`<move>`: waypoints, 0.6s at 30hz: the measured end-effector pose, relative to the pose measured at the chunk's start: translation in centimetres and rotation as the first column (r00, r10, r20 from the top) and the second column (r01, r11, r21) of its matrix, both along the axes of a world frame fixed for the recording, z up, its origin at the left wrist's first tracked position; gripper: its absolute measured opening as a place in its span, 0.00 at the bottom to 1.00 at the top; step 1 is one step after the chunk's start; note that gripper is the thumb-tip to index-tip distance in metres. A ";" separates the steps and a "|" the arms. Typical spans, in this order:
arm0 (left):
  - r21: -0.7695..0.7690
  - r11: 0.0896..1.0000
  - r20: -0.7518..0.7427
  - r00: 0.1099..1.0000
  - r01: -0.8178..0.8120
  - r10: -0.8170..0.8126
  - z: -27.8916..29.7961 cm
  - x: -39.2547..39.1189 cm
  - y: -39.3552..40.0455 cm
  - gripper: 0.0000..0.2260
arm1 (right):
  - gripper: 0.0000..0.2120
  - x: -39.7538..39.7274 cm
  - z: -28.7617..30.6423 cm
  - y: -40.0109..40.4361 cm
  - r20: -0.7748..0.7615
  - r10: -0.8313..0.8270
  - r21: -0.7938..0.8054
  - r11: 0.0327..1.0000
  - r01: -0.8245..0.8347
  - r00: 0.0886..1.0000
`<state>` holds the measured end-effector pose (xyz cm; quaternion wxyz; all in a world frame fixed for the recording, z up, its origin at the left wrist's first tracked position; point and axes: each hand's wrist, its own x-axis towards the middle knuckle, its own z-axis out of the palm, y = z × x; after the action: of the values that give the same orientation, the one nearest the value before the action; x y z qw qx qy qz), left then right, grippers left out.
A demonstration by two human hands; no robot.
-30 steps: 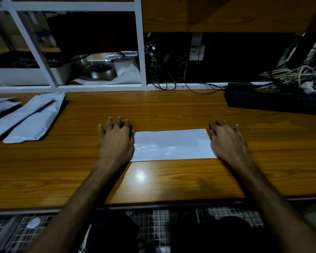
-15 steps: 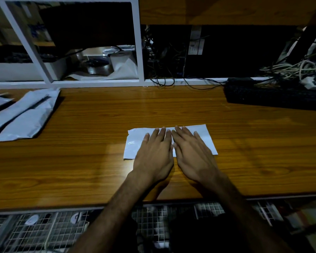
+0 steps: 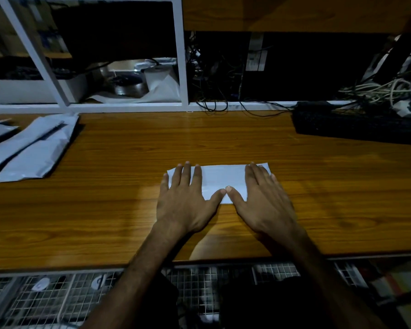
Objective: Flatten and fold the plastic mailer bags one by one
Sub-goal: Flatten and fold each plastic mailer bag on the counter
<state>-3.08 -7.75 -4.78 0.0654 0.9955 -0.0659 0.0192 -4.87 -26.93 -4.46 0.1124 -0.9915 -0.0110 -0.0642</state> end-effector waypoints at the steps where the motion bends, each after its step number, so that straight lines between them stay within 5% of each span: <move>1: 0.004 1.000 -0.001 1.000 -0.013 0.013 0.0 0.0 0.2 0.47 | 0.46 0.0 0.0 -0.2 -0.005 -0.013 0.003 1.000 0.013 1.000; 7: 0.036 0.997 -0.025 0.997 -0.066 0.067 0.2 0.2 1.6 0.52 | 0.54 -0.2 0.3 -1.2 -0.043 -0.048 -0.001 0.999 0.048 0.998; 18: 0.019 0.992 -0.054 0.991 -0.123 0.123 0.6 -0.4 5.1 0.46 | 0.39 -0.3 0.5 -3.3 -0.059 -0.067 -0.010 0.998 0.066 0.996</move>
<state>-3.43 -2.69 -4.15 0.0578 0.9983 -0.0028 -0.0046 -5.22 -30.22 -3.94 0.1063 -0.9933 0.0251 -0.0386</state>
